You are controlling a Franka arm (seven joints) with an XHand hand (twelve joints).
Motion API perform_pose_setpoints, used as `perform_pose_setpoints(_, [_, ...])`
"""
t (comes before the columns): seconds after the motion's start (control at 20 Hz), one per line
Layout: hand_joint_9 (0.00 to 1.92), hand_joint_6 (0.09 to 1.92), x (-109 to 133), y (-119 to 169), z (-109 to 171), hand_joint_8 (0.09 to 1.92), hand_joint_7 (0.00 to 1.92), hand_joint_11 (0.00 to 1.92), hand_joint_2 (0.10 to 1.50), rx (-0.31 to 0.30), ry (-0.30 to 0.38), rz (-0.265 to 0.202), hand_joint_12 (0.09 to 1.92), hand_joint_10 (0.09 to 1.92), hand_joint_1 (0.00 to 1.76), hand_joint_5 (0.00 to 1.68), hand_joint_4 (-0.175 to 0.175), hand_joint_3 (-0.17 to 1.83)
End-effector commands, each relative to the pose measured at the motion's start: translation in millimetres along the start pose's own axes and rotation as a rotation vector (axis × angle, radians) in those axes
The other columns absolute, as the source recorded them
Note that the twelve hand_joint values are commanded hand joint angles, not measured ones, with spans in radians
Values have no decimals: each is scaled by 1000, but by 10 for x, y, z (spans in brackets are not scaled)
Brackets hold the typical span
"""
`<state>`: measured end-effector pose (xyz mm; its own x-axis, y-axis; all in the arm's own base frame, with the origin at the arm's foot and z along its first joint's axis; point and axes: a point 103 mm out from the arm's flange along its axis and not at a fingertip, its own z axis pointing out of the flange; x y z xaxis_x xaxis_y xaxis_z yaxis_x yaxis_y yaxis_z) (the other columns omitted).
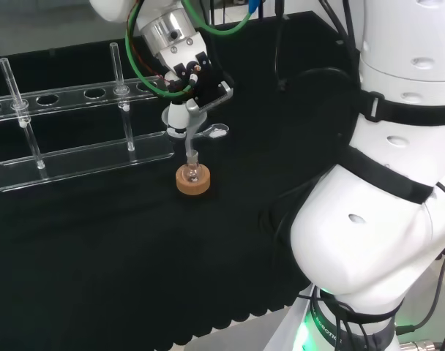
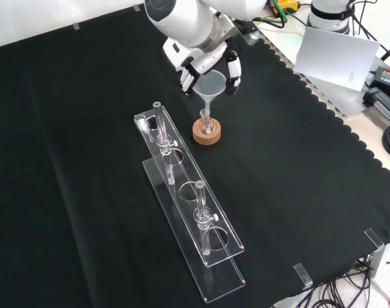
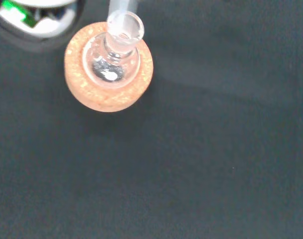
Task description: Place the funnel on the round-bottom flask.
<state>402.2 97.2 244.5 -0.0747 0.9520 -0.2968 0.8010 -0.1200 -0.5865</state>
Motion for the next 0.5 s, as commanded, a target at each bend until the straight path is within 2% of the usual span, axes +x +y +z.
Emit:
perform_pose_setpoints(0.05, [1140,879,-39,48,20,889,747,725,698,5,6,3,1145,566,939,822,-43,613])
perform_pose_setpoints(0.5, [1140,878,-98,30,-1,890,746,725,699,-6,25,0,1144,566,938,823,-44,612])
